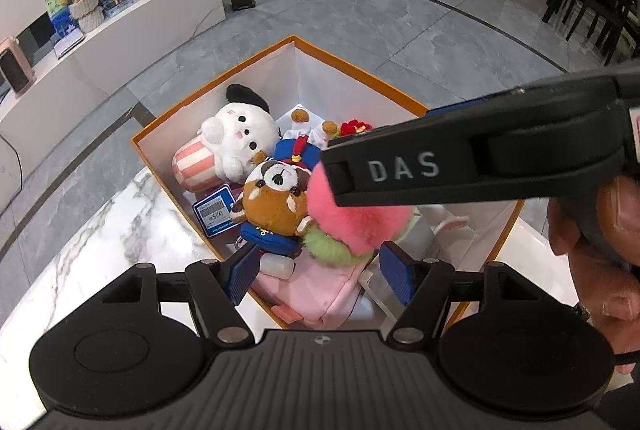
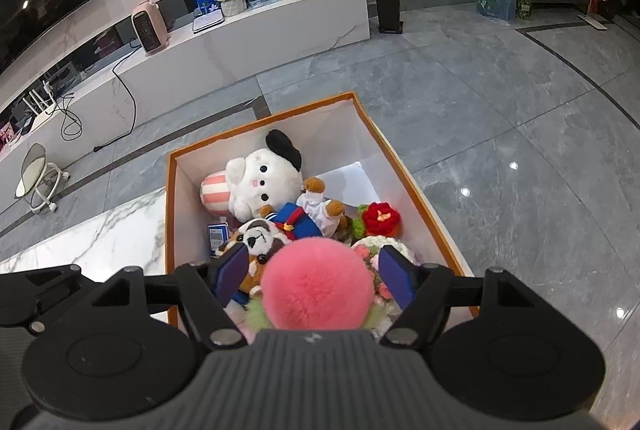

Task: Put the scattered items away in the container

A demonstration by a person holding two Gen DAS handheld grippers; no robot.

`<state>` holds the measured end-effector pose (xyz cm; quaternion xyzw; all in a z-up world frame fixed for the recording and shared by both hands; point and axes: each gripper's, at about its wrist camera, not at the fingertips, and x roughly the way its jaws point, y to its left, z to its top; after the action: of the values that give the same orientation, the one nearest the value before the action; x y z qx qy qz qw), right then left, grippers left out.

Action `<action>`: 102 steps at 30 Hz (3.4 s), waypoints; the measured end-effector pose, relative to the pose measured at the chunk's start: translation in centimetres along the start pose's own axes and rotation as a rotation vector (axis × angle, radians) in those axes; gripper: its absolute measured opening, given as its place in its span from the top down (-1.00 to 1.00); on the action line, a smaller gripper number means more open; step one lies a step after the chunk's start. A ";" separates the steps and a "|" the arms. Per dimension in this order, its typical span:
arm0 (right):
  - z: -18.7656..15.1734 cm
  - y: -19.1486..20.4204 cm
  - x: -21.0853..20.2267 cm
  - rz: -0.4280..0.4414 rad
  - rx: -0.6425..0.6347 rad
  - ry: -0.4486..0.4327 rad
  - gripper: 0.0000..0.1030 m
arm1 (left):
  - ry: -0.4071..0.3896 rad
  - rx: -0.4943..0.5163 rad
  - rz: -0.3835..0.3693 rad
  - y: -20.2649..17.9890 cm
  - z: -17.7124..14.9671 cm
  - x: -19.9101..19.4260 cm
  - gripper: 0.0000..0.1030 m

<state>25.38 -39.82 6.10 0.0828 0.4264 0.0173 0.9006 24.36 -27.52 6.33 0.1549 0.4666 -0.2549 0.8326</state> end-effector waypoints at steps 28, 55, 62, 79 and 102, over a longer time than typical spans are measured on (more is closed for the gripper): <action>-0.6 4.0 -7.0 -0.035 -0.041 -0.176 -0.88 | -0.187 -0.093 0.070 1.2 -5.6 -9.5 -0.73; -9.4 2.3 -12.8 -0.154 -0.022 -0.310 -0.99 | -0.290 -0.219 0.080 -0.7 -9.6 -8.3 -0.89; -9.8 3.1 -11.2 -0.208 -0.054 -0.241 -0.99 | -0.221 -0.270 0.083 0.0 -9.1 -6.5 -0.89; -10.5 3.1 -10.2 -0.231 -0.060 -0.182 -0.99 | -0.208 -0.294 0.155 -0.3 -8.8 -6.0 -0.89; -10.6 3.4 -9.8 -0.241 -0.067 -0.161 -0.99 | -0.206 -0.263 0.136 -1.2 -8.6 -6.0 -0.89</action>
<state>11.04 -36.07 7.56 0.0017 0.3587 -0.0834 0.9297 15.04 -22.52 6.98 0.0488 0.3966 -0.1492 0.9045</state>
